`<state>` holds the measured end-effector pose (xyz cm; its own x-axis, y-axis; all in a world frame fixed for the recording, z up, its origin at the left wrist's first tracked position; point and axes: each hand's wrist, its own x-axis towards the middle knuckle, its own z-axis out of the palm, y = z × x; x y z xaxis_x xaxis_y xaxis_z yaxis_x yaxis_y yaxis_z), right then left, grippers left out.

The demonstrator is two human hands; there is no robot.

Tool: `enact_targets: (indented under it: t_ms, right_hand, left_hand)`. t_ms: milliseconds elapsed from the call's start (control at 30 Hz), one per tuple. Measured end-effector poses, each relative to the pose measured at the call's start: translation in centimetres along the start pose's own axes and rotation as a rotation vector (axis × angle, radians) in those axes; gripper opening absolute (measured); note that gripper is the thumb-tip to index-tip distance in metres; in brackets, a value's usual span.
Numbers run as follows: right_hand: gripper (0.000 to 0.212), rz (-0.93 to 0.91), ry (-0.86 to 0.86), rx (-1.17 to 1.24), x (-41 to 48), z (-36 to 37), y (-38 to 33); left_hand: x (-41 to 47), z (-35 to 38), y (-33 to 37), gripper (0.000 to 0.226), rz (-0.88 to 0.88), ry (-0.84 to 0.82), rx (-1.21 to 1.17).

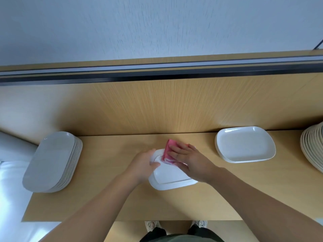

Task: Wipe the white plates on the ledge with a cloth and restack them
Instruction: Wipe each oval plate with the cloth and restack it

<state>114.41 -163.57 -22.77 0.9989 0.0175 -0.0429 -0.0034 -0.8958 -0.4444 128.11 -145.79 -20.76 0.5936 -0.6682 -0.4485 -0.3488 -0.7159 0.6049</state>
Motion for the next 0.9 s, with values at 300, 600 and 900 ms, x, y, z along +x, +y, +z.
enact_targets:
  t_ms: [300, 600, 900]
  right_hand:
    - [0.058, 0.21, -0.119, -0.117, 2.3, 2.1, -0.7]
    - [0.097, 0.304, -0.109, 0.066, 0.1, 2.2, 3.0]
    - [0.084, 0.579, -0.016, 0.205, -4.2, 4.5, 0.8]
  left_hand:
    - [0.4, 0.6, -0.4, 0.047, 0.011, 0.016, -0.083]
    - [0.8, 1.0, -1.2, 0.047, -0.082, 0.019, -0.169]
    - [1.1, 1.2, -1.3, 0.022, -0.105, 0.028, -0.221]
